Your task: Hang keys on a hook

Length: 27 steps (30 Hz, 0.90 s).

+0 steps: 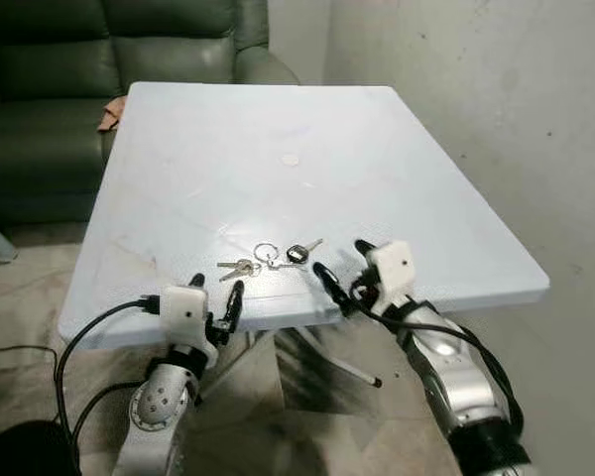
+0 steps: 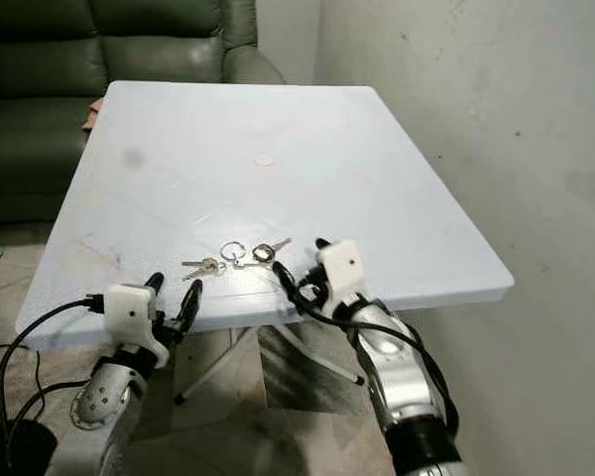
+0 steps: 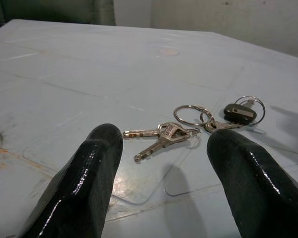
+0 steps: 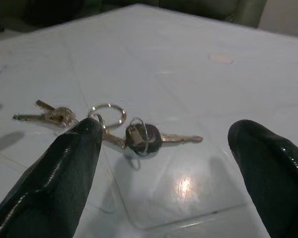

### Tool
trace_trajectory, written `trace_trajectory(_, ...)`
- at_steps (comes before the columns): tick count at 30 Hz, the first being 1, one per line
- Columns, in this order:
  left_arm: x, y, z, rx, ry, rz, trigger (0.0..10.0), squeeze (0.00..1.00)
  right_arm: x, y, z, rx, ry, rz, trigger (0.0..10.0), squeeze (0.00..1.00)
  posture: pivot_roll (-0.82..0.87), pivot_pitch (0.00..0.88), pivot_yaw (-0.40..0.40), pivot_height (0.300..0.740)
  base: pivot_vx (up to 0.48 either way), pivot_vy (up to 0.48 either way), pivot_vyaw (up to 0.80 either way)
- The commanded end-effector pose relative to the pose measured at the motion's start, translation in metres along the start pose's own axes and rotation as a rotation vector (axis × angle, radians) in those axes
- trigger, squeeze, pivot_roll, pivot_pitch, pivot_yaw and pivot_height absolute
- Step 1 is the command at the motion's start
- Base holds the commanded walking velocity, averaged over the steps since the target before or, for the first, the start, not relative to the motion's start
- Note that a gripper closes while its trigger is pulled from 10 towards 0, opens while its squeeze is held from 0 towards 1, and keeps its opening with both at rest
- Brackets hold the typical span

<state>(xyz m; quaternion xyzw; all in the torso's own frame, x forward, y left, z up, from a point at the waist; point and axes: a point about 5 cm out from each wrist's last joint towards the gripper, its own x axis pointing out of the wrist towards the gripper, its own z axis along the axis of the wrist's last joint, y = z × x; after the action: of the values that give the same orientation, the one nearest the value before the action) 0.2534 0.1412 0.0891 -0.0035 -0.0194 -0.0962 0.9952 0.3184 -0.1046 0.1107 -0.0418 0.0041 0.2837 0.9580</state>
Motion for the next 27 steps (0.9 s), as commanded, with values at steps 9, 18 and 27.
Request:
trace_trajectory(9,-0.013,-0.008,0.004,0.0,0.008,-0.026,10.0,0.0,0.019,0.002,0.001,-0.004,0.071,0.03,10.0,0.0,-0.03,0.18,-0.09,0.74,0.0,0.0,0.0)
trace_trajectory(18,-0.017,-0.007,0.011,0.007,-0.002,-0.022,10.0,0.0,0.036,0.005,0.006,0.039,0.071,0.053,9.0,0.0,-0.01,0.19,-0.091,0.74,0.0,0.0,0.0)
trace_trajectory(27,-0.016,-0.006,0.013,0.008,-0.002,-0.013,10.0,0.0,0.047,0.006,0.015,0.082,0.032,0.053,0.0,0.0,0.0,0.189,-0.091,0.74,0.0,0.0,0.0)
